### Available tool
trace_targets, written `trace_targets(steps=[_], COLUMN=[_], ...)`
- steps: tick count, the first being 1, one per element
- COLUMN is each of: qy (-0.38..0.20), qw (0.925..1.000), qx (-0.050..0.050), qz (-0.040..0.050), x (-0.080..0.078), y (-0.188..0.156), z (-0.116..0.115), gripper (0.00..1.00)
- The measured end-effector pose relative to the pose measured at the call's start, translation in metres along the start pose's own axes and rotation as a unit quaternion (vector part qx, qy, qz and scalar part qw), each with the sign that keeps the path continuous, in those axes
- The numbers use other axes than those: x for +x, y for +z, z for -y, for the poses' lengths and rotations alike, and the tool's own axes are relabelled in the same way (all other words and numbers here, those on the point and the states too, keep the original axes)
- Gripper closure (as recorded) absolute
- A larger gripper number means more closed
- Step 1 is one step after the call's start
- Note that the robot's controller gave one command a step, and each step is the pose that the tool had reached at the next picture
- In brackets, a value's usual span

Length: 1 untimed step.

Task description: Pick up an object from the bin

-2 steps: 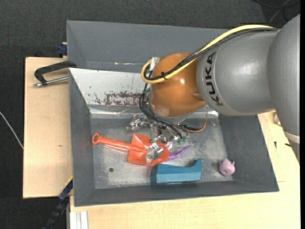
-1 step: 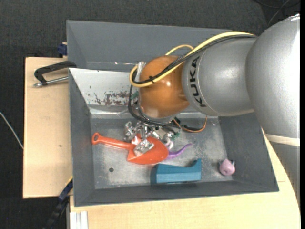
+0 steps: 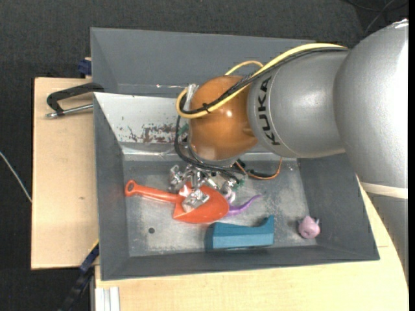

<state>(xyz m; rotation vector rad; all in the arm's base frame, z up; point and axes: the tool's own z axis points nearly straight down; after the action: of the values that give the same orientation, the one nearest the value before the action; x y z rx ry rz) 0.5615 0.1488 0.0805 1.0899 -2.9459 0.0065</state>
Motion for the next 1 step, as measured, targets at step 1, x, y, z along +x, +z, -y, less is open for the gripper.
trace_targets(steps=[1], qy=[-0.008], qw=[1.0], qx=[-0.003], qz=[0.0014], x=[0.005], y=[-0.0321], z=[0.0009], gripper=[1.0])
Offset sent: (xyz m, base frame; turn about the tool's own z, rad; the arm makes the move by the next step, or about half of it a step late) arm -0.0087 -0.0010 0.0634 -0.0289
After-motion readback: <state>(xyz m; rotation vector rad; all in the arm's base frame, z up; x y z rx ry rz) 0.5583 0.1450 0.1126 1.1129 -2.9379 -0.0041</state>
